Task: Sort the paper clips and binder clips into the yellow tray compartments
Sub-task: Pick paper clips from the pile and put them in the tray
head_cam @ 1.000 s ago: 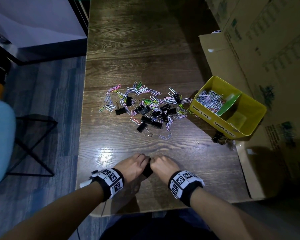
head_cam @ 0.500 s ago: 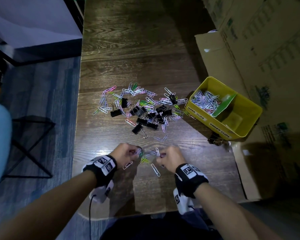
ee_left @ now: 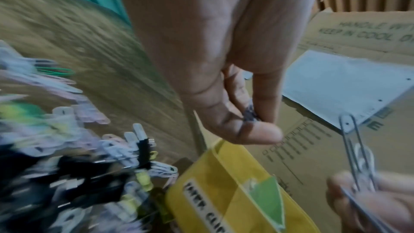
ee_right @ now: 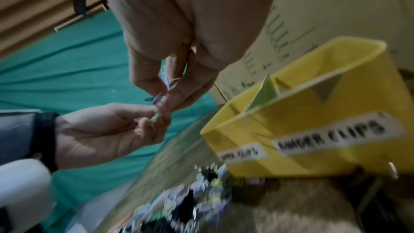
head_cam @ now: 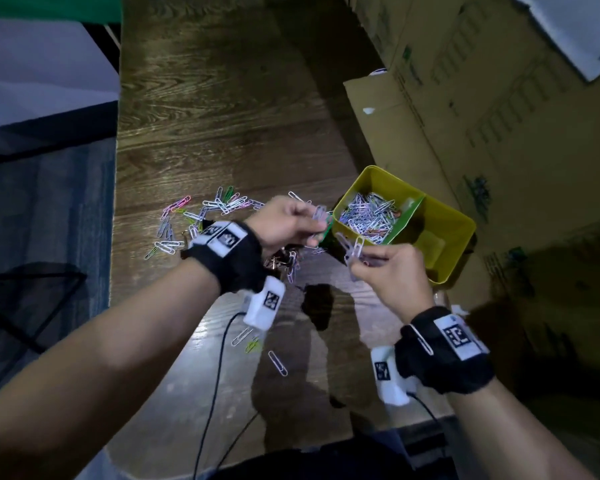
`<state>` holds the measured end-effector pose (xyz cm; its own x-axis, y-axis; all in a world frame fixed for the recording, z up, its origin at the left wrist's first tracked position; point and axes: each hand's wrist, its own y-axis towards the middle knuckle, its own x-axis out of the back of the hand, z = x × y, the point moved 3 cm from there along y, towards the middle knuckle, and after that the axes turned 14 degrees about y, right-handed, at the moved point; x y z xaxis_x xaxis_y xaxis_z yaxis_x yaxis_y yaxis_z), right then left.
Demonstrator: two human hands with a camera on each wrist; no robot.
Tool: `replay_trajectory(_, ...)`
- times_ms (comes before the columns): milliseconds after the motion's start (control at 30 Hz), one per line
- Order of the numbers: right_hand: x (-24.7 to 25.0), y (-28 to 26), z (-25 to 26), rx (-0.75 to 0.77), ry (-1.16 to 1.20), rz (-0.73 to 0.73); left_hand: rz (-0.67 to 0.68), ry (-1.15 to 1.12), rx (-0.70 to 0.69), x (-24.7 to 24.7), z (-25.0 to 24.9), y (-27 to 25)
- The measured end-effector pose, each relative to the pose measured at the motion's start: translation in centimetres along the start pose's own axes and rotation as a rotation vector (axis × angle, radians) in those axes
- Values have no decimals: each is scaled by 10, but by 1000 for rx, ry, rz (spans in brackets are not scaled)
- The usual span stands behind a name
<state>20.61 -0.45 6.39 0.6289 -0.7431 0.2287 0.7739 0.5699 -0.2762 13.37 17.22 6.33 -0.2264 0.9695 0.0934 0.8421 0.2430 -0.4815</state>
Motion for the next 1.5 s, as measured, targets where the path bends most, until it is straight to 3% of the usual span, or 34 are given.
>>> replay_trajectory(133,28,27,27,77,-60,-71,-155,245,12,-26,-25,57)
replay_trajectory(300,44,70,49,80,-269,-96,-98,869,26,-59,-31,84)
replay_trajectory(367,44,91,48,64,-398,-53,-106,991,15,-64,-31,83)
replay_trajectory(467,34,117,41,21,-608,62,-131,957,-63,-59,-25,76)
replay_trajectory(600,15,135,30,-64,-861,262,-299,745,-227,-40,-17,43)
replay_trajectory(667,8,137,27,-72,-965,368,-328,686,-238,-23,-2,20)
replay_trajectory(767,4,137,25,-76,-1032,418,-383,619,-124,23,41,-13)
replay_trajectory(833,2,133,25,-64,-1020,390,-504,598,-6,62,69,-35)
replay_trajectory(933,-8,117,37,13,-1020,292,-651,740,97,108,96,-68)
replay_trajectory(1000,-26,98,53,140,-982,224,-644,847,99,122,106,-83)
replay_trajectory(1067,-54,77,64,272,-895,250,-567,958,64,120,115,-88)
replay_trajectory(1167,-106,56,57,374,-797,479,-430,1040,-17,100,133,-82)
replay_trajectory(1267,-153,42,35,437,-826,707,-333,1118,4,72,153,-75)
replay_trajectory(1367,-182,34,17,434,-923,794,-273,1147,8,54,170,-79)
replay_trajectory(1433,-194,34,10,427,-947,775,-292,1119,-48,56,175,-88)
replay_trajectory(1500,-204,38,4,427,-956,756,-436,1062,-75,74,173,-95)
